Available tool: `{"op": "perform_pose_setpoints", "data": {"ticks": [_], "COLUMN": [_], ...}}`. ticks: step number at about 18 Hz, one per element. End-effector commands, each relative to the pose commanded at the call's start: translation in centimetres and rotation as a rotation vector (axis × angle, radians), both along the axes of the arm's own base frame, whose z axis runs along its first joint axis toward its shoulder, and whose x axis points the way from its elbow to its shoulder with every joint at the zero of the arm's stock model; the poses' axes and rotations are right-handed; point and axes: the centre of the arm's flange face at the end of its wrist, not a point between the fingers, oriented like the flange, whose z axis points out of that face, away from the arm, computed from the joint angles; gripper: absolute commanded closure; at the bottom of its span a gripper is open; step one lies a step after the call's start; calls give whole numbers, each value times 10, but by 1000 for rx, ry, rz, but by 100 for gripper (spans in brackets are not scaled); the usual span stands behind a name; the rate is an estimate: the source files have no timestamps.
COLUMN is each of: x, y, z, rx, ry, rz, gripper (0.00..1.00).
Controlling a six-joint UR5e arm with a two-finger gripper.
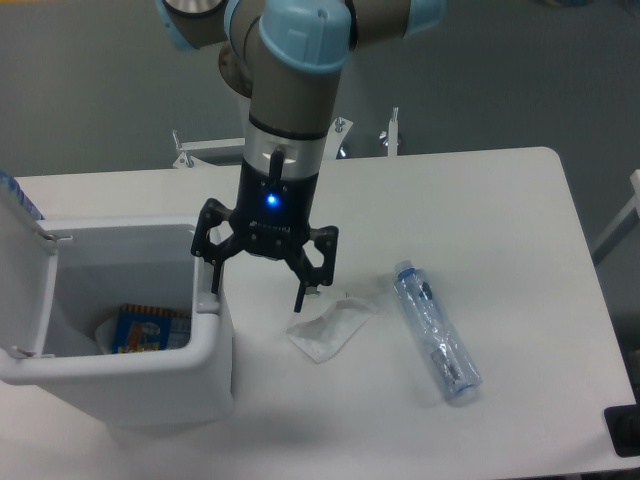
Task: Open the trash can
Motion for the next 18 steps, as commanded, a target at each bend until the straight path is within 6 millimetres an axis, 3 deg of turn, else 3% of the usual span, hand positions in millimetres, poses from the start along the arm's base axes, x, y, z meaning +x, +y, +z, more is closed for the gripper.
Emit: {"op": "perform_pose_setpoints", "data": {"ticks": [4,6,10,15,18], "x": [-44,-67,-100,-161,-176], "y": [-33,-50,-83,-154,-180], "z": [21,22,5,-9,-9], "rx": [-58,-91,-277,-440,-482], "ry": [118,165,298,356,380], "rz": [127,125,-39,-225,-308], "gripper": [0,0,0,0,0]}}
